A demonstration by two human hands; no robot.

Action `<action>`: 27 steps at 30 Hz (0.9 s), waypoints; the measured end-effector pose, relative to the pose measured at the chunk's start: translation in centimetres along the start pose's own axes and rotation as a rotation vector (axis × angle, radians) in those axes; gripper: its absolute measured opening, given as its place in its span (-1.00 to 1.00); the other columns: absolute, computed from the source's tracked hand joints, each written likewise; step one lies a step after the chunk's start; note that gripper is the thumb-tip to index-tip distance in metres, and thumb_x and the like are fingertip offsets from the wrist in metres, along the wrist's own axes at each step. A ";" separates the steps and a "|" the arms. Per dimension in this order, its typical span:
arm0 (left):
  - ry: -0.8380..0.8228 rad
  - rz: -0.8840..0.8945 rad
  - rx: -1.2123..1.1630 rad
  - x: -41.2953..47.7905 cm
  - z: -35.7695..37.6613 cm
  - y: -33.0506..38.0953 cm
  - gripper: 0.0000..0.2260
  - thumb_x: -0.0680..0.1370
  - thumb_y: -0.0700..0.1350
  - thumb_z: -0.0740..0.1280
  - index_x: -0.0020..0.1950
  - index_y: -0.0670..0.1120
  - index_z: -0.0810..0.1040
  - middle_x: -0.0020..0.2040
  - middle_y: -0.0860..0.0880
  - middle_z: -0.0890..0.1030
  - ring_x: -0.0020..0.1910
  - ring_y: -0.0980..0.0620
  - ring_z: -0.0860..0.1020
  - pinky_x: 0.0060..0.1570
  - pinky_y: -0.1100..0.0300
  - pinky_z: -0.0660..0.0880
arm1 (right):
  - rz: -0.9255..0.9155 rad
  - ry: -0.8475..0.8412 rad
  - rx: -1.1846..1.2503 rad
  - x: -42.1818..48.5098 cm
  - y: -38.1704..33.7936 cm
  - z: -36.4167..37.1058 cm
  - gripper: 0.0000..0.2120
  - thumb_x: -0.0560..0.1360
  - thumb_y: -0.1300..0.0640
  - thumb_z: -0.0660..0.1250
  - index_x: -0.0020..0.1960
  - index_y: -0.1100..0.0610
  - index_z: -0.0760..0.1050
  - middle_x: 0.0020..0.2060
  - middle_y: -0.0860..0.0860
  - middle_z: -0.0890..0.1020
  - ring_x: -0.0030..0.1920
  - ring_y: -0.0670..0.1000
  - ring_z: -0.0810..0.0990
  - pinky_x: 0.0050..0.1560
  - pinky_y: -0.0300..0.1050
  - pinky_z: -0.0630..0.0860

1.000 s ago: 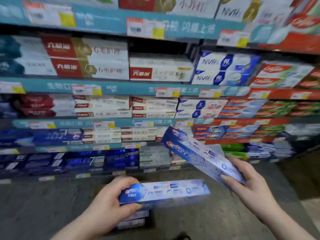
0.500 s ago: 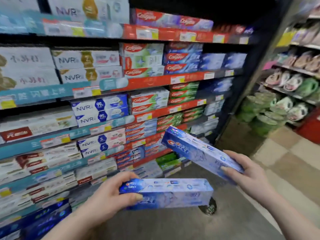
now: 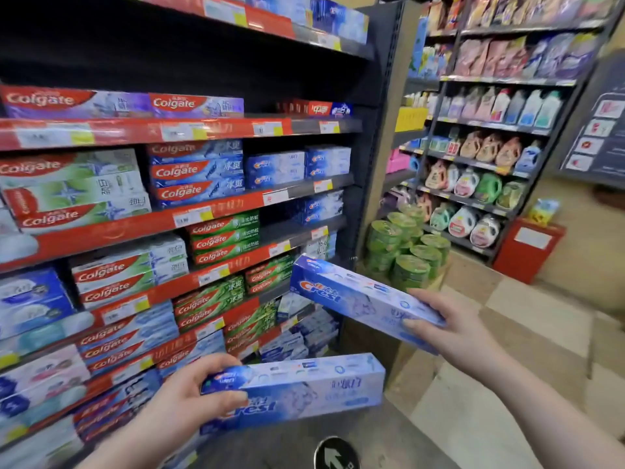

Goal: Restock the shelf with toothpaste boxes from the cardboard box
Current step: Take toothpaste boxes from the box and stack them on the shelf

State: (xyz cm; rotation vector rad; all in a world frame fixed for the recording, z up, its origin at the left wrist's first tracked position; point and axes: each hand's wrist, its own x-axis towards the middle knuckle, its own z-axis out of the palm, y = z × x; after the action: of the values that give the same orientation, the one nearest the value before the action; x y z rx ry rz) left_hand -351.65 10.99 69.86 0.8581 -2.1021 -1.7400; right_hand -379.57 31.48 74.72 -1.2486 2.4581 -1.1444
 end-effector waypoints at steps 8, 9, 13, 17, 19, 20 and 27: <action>-0.030 -0.005 0.064 9.2 0.1 2.2 -0.22 -0.15 0.27 0.58 -0.01 -0.02 0.60 -0.07 -0.03 0.68 -0.13 0.02 0.66 -0.20 0.31 0.53 | -0.047 0.011 -0.047 7.5 4.5 -2.7 -0.63 0.38 0.18 0.43 0.10 -0.11 0.43 0.08 -0.04 0.55 0.02 -0.21 0.51 -0.04 -0.56 0.30; -0.016 0.000 0.060 10.8 0.0 2.5 -0.26 -0.13 0.24 0.59 -0.03 -0.02 0.61 -0.08 -0.01 0.68 -0.14 0.04 0.66 -0.19 0.30 0.55 | -0.060 0.005 -0.054 9.0 4.9 -3.1 -0.65 0.39 0.18 0.43 0.04 -0.16 0.43 0.07 -0.06 0.55 0.03 -0.26 0.50 -0.05 -0.59 0.29; 0.033 0.028 0.080 18.4 -0.7 3.4 -0.26 -0.12 0.31 0.56 -0.04 -0.02 0.61 -0.08 -0.02 0.68 -0.18 0.04 0.65 -0.13 0.21 0.55 | -0.064 -0.004 -0.088 16.0 6.3 -4.2 -0.65 0.39 0.18 0.43 -0.02 -0.20 0.40 0.05 -0.10 0.55 0.02 -0.21 0.50 -0.07 -0.52 0.34; 0.076 0.069 0.081 25.6 -1.6 5.6 -0.31 -0.05 0.27 0.56 -0.01 0.00 0.59 -0.05 -0.06 0.68 -0.14 0.04 0.65 -0.06 0.23 0.54 | -0.114 0.024 -0.179 24.5 6.5 -5.1 -0.66 0.38 0.20 0.44 -0.01 -0.14 0.41 -0.01 -0.06 0.56 -0.02 -0.09 0.53 -0.09 -0.60 0.30; 0.115 0.090 0.072 29.0 -2.1 6.5 -0.49 0.15 0.06 0.59 0.01 -0.08 0.58 -0.07 -0.13 0.68 -0.22 0.10 0.62 -0.18 0.34 0.52 | -0.154 0.025 -0.196 28.6 6.5 -5.0 -0.67 0.39 0.18 0.43 0.05 -0.07 0.40 -0.01 -0.04 0.54 -0.03 -0.07 0.51 -0.11 -0.61 0.29; 0.127 0.087 0.059 30.4 -2.1 6.9 -0.64 0.28 -0.10 0.55 0.02 -0.11 0.57 -0.12 -0.10 0.69 -0.26 0.12 0.61 -0.23 0.37 0.52 | -0.177 0.016 -0.200 30.6 6.5 -4.9 -0.68 0.40 0.17 0.42 0.07 -0.06 0.40 -0.01 -0.04 0.53 -0.05 -0.10 0.49 -0.11 -0.60 0.29; 0.292 0.055 0.014 36.4 -2.6 9.0 -0.77 0.40 -0.22 0.46 0.00 0.00 0.53 -0.14 0.04 0.63 -0.28 0.20 0.61 -0.27 0.42 0.48 | -0.412 -0.094 -0.256 46.0 5.5 -3.0 -0.61 0.43 0.08 0.40 0.22 0.13 0.44 0.01 -0.03 0.46 0.07 -0.07 0.39 -0.09 -0.49 0.21</action>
State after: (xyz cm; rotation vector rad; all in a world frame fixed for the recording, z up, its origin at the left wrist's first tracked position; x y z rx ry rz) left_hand -381.10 -12.02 73.54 0.9816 -1.9289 -1.4728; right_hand -413.75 0.89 81.74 -1.9037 2.3994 -0.8356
